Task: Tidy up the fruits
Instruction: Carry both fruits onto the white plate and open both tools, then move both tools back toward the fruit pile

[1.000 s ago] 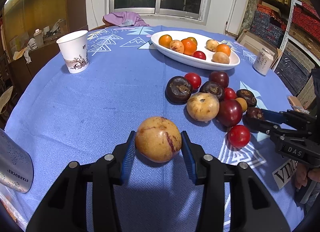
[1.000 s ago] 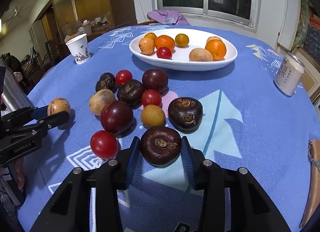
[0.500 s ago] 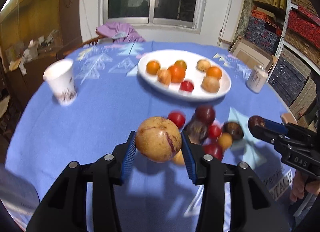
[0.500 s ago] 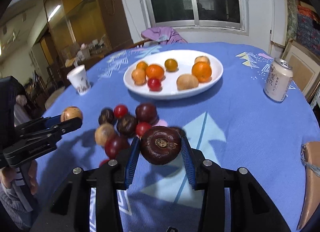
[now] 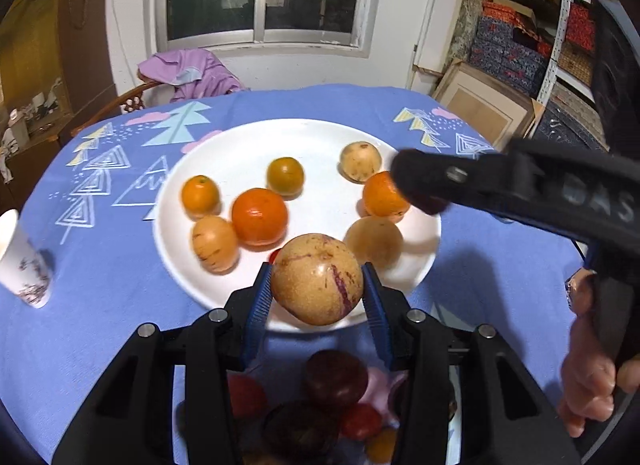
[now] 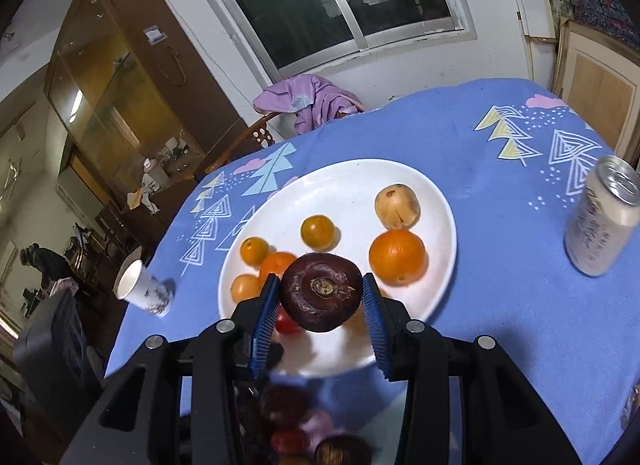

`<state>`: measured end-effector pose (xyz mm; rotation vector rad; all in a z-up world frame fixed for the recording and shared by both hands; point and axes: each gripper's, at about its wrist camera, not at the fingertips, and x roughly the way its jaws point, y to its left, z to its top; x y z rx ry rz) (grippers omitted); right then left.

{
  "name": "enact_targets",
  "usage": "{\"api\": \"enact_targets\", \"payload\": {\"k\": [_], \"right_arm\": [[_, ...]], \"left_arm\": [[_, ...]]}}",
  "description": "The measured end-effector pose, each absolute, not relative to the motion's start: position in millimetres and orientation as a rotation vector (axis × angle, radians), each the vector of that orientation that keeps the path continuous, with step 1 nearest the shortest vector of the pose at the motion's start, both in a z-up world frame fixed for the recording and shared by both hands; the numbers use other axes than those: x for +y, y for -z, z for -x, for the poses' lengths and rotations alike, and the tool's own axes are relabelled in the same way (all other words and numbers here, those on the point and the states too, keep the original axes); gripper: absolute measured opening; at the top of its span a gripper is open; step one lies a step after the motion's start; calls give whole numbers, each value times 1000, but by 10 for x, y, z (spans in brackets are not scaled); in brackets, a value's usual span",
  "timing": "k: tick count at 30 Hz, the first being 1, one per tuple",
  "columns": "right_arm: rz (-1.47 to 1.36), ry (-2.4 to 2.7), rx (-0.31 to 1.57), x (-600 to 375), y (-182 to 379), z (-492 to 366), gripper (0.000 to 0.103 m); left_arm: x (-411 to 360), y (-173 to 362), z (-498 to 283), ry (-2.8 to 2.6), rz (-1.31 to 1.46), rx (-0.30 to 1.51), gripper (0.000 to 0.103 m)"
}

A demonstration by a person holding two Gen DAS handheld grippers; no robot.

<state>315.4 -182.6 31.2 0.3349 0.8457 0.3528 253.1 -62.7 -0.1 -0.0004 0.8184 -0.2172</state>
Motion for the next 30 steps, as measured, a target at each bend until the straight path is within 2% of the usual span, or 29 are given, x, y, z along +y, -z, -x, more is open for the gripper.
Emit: {"api": "enact_targets", "payload": {"k": [12, 14, 17, 27, 30], "right_arm": [[-303, -379, 883, -1659, -23, -3590, 43], [-316, -379, 877, -1685, -35, -3573, 48], [-310, -373, 866, -1706, -67, -3542, 48], [-304, -390, 794, -1774, -378, -3299, 49], [-295, -409, 764, -1766, -526, -3099, 53]], "left_arm": [[-760, 220, -2862, 301, 25, 858, 44], [-743, 220, -2872, 306, 22, 859, 47], [-717, 197, -2862, 288, 15, 841, 56], [-482, -125, -2697, 273, 61, 779, 56], [-375, -264, -2474, 241, 69, 754, 56]]}}
